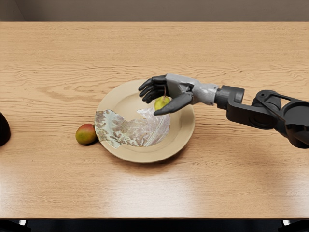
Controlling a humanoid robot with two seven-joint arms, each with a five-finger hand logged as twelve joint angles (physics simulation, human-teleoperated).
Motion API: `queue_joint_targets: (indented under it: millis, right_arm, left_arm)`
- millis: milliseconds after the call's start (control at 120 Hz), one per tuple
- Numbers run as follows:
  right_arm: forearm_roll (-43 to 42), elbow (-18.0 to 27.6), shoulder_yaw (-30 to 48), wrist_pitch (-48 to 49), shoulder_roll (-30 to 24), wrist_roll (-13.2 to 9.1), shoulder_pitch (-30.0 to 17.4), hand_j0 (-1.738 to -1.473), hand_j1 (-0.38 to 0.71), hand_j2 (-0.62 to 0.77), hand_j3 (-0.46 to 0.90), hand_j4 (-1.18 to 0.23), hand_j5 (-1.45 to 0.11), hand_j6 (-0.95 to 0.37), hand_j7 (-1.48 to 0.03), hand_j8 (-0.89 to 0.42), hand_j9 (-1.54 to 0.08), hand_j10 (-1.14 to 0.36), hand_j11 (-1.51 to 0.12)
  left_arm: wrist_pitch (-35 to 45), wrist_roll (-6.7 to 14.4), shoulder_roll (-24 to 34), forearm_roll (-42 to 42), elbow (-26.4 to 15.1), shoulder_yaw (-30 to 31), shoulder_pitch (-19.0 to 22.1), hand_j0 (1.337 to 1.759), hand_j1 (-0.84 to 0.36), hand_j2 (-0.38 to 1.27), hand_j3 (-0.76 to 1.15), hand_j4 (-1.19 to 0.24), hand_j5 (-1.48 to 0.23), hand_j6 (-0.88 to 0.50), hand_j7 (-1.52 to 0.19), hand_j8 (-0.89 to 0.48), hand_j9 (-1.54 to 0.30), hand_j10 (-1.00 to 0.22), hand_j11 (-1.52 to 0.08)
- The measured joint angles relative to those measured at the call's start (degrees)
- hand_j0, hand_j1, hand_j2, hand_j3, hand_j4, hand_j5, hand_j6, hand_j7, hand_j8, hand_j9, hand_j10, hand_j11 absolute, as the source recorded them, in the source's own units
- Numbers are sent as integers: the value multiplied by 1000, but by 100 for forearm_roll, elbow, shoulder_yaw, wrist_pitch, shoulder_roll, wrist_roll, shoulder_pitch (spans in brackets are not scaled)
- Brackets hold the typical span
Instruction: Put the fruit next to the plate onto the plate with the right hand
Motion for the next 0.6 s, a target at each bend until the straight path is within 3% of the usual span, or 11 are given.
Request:
queue_joint_targets:
  millis: [133, 350, 600]
  right_arm:
    - [4, 1, 4, -39, 29, -130, -3, -1657, 110, -80, 0, -387, -506, -389, -504, -388, -505, -361, -506]
    - [-12, 22, -8, -529, 184, -705, 3, -1658, -81, -46, 0, -225, -294, -226, -293, -225, -293, -216, -294]
    - [-32, 54, -23, -690, 158, -832, 20, -1658, -215, -22, 0, -113, -147, -113, -146, -113, -146, -112, -147]
  left_arm:
    - [0, 0, 0, 0, 0, -1, 0, 1658, 346, 0, 0, -2, -3, -2, -3, -2, -3, -2, -3]
    - [0, 0, 0, 0, 0, -1, 0, 1658, 346, 0, 0, -2, -3, -2, -3, -2, -3, -2, -3]
    - [0, 0, 0, 0, 0, -1, 0, 1658, 346, 0, 0, -2, -3, -2, -3, -2, -3, -2, -3]
